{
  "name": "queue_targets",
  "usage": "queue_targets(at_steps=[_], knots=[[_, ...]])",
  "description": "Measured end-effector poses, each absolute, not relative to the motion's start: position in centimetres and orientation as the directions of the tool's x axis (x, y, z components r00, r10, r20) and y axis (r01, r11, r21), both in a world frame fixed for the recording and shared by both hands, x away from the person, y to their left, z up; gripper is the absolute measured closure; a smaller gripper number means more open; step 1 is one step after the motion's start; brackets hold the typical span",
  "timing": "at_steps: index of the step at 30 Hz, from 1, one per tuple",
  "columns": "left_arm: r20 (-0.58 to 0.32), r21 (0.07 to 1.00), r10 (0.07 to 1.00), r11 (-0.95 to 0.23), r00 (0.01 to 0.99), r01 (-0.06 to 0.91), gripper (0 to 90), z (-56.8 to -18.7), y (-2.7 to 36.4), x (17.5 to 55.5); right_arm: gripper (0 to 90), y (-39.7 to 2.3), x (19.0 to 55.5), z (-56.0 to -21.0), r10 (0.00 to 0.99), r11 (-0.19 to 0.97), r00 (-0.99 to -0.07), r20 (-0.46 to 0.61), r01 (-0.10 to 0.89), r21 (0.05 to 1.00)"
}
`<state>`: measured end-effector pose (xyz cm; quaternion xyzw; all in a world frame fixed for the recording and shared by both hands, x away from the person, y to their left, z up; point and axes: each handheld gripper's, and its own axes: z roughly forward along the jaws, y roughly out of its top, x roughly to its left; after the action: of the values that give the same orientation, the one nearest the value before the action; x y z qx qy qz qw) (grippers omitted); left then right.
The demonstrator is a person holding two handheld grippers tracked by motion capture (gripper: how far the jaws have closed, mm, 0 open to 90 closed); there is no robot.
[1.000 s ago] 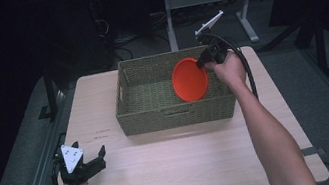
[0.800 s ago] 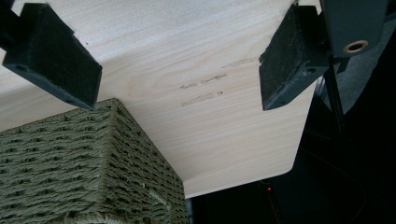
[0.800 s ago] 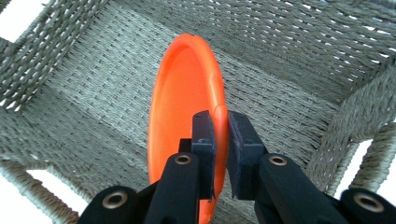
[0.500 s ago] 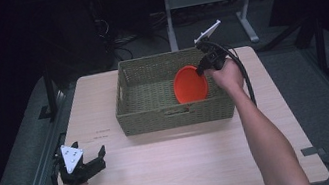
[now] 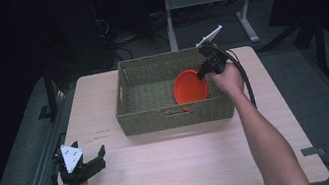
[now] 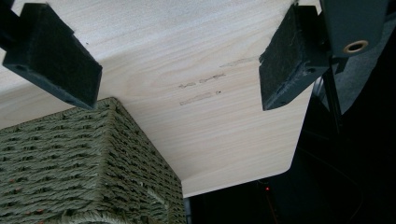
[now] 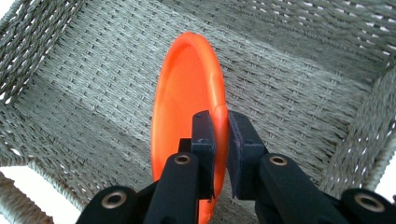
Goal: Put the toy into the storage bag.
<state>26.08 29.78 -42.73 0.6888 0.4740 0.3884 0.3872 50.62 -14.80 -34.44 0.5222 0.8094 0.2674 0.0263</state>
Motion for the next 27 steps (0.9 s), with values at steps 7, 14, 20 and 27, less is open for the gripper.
queue_targets(at_steps=[7,14,20,27], knots=[[0.167,0.903,0.955,-0.248,0.247,0.352,12.7,-42.74,29.77,26.16,80.9,-15.26,50.53,-34.61,0.855,0.311,-0.454,0.253,0.837,0.451],[0.17,0.903,0.955,-0.25,0.245,0.35,12.7,-42.76,29.86,26.05,79.0,-15.46,50.74,-34.81,0.855,0.306,-0.45,0.258,0.839,0.45],[0.174,0.899,0.953,-0.257,0.247,0.356,12.7,-42.75,29.9,26.13,75.6,-15.35,50.72,-34.77,0.853,0.316,-0.459,0.249,0.834,0.452],[0.167,0.901,0.955,-0.249,0.244,0.355,12.7,-42.77,29.97,26.07,72.9,-15.36,50.55,-34.86,0.856,0.311,-0.455,0.245,0.832,0.46]])
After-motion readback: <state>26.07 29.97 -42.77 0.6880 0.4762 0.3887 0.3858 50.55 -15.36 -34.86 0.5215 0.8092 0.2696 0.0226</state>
